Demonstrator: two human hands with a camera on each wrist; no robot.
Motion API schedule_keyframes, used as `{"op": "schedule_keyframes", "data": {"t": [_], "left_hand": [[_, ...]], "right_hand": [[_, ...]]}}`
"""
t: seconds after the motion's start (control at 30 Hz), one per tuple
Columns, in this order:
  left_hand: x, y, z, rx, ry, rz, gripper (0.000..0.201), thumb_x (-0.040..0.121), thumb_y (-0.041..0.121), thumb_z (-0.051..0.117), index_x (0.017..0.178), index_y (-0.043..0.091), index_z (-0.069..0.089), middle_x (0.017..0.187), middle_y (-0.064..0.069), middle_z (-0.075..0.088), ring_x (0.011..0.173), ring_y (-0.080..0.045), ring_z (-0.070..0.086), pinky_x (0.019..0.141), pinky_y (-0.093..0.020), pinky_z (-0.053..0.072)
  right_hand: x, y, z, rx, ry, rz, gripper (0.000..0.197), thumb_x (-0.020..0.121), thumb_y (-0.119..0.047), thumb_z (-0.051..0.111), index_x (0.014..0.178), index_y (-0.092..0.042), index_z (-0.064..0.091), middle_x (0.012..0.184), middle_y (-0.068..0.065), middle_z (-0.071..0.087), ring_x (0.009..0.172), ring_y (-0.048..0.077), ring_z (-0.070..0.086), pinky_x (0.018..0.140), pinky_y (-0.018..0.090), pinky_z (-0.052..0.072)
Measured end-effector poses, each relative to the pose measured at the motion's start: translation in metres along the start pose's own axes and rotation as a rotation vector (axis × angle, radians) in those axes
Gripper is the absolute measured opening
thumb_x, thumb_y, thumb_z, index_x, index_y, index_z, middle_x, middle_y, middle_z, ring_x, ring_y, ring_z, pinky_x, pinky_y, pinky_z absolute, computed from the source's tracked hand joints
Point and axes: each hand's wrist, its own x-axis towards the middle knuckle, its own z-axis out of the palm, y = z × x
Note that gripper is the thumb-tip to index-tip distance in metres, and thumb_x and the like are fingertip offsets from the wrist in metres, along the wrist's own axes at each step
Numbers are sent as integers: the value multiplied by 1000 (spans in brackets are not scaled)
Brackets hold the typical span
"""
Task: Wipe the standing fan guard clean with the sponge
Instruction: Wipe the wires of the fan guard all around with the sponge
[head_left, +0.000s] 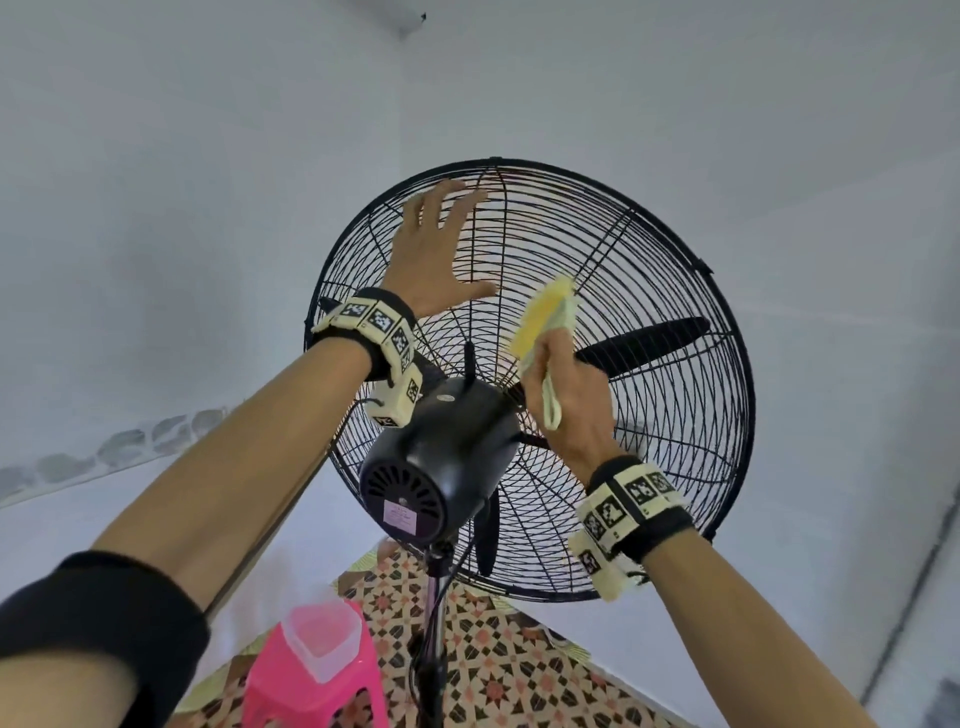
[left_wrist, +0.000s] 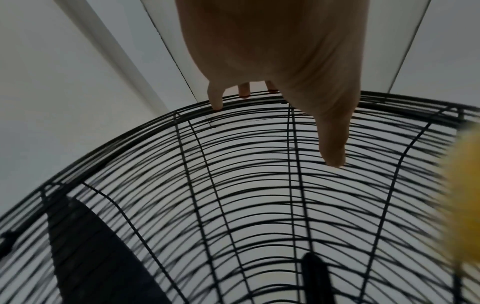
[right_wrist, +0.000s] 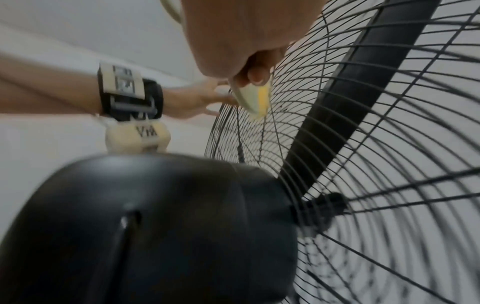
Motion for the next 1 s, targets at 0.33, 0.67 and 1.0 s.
{"op": "schedule_keyframes", "data": {"t": [0.33, 0.67, 1.0], "left_hand": [[7, -23, -7, -73, -10, 125, 115, 61, 51, 95, 156, 24, 36, 157, -6, 31, 146, -30, 21, 122, -41, 23], [9, -41, -11, -96, -25, 138, 104, 58, 39, 100, 142, 12, 45, 155, -13, 30, 141, -34, 27, 119, -40, 32], [9, -34, -8, -80, -27, 115, 101, 59, 29, 100, 142, 12, 46, 154, -13, 32, 139, -34, 29, 119, -39, 31]], "right_hand": [[-8, 2, 8, -98, -105, -39, 18, 100, -32, 43, 113, -20, 37, 66, -4, 60, 42, 15, 55, 35, 30, 46], [29, -33, 30, -338, -408, -83, 28, 96, -26, 53, 113, -31, 31, 66, -2, 54, 53, 29, 52, 52, 33, 37], [39, -42, 33, -461, -418, -134, 34, 93, -22, 56, 123, -25, 40, 63, -6, 44, 54, 27, 50, 53, 30, 32]]}}
